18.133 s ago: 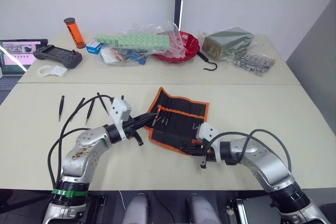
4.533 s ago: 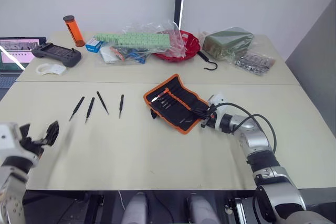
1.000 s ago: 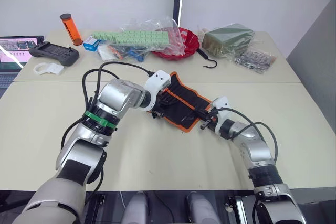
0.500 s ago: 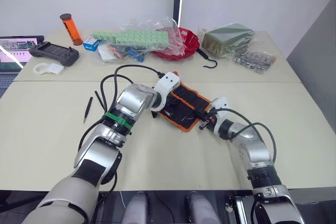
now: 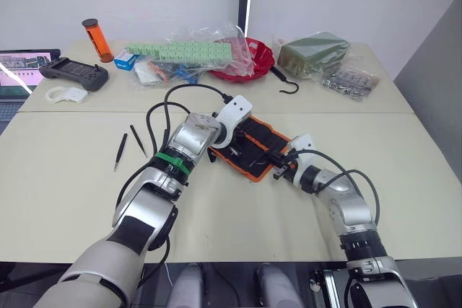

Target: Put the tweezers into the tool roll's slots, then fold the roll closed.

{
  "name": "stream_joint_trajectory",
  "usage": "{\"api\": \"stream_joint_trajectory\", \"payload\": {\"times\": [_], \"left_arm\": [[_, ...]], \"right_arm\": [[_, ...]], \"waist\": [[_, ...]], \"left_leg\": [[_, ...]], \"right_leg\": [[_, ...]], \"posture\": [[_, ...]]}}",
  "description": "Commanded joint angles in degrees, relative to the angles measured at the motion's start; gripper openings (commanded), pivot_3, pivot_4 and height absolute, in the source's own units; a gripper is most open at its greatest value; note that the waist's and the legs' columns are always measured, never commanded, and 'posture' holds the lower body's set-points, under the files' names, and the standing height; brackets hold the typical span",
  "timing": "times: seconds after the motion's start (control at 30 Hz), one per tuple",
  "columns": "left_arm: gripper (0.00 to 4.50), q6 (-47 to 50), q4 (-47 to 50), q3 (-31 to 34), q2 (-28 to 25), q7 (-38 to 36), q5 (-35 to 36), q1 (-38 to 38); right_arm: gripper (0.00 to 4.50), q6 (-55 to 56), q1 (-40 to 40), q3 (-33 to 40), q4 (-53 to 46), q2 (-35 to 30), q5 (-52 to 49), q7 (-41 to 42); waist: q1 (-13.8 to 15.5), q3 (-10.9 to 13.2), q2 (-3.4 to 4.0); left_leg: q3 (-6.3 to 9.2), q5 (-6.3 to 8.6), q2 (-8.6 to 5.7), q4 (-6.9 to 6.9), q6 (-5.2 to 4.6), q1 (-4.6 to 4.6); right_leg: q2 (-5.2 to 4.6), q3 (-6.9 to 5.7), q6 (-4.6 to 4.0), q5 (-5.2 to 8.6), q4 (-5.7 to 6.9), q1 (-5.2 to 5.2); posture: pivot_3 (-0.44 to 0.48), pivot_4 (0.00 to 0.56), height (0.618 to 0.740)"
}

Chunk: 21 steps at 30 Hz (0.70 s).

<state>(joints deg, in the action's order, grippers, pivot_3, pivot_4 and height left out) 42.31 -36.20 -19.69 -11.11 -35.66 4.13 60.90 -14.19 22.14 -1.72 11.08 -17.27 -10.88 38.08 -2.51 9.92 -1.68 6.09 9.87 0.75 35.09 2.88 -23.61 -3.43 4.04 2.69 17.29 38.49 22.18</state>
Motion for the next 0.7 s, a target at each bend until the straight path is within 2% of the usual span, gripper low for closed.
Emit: {"api": "stream_joint_trajectory", "payload": {"times": [0.03, 0.07, 0.1, 0.3, 0.47, 0.7], "left_arm": [[0.03, 3.8, 5.1, 3.1, -1.0, -1.5, 1.1, 1.6], [0.03, 5.4, 6.3, 4.0, -1.2, -1.7, 1.9, 1.4], [0.28, 7.5, 7.8, 5.4, -1.4, -1.9, 2.9, 1.2], [2.19, 15.7, 18.0, 5.4, -4.9, -4.2, 4.5, -2.1], [2.19, 19.1, 24.7, 3.3, -6.1, -4.3, 4.9, -6.8], [2.19, 23.0, 28.2, 2.0, -7.0, -3.8, 5.5, -9.4]], "right_arm": [[0.0, -0.1, -0.1, -0.6, -0.5, 0.2, 0.0, 0.0], [0.0, -0.1, -0.2, -0.6, -0.6, 0.2, -0.1, 0.0], [0.0, -0.1, -0.2, -0.6, -0.6, 0.2, -0.1, 0.0], [0.0, 0.0, -0.1, -1.0, -0.3, 0.6, 0.0, 0.2], [0.0, 0.0, 0.0, -1.1, -0.1, 0.8, 0.0, 0.4], [0.0, 0.0, -0.1, -1.0, -0.3, 0.7, 0.0, 0.4]], "waist": [[0.0, 0.0, 0.0], [-0.1, 0.0, 0.0], [-0.1, 0.0, 0.0], [-0.1, 0.0, 0.01], [-0.1, 0.0, 0.01], [-0.1, 0.0, 0.01]], "left_leg": [[0.0, 0.0, 0.0, 0.0, 0.0, 0.0], [0.0, 0.0, 0.0, 0.0, 0.0, 0.0], [0.0, 0.0, 0.0, -0.01, 0.0, 0.0], [0.01, 0.0, 0.0, -0.02, 0.0, 0.05], [0.01, 0.0, 0.01, -0.01, 0.0, 0.07], [0.02, 0.0, 0.01, 0.03, 0.0, 0.08]], "right_leg": [[0.0, 0.0, 0.0, 0.0, 0.0, 0.0], [0.0, 0.0, 0.0, 0.0, 0.01, 0.01], [0.0, 0.0, 0.0, 0.0, 0.01, 0.01], [0.0, 0.0, 0.0, 0.0, 0.08, 0.0], [0.0, 0.01, 0.0, 0.0, 0.14, 0.0], [0.0, 0.01, 0.0, 0.0, 0.17, 0.0]], "posture": [[0.0, 0.15, 0.74], [0.0, 0.15, 0.74], [0.0, 0.15, 0.74], [0.0, 0.15, 0.74], [0.0, 0.15, 0.74], [0.0, 0.15, 0.74]]}}
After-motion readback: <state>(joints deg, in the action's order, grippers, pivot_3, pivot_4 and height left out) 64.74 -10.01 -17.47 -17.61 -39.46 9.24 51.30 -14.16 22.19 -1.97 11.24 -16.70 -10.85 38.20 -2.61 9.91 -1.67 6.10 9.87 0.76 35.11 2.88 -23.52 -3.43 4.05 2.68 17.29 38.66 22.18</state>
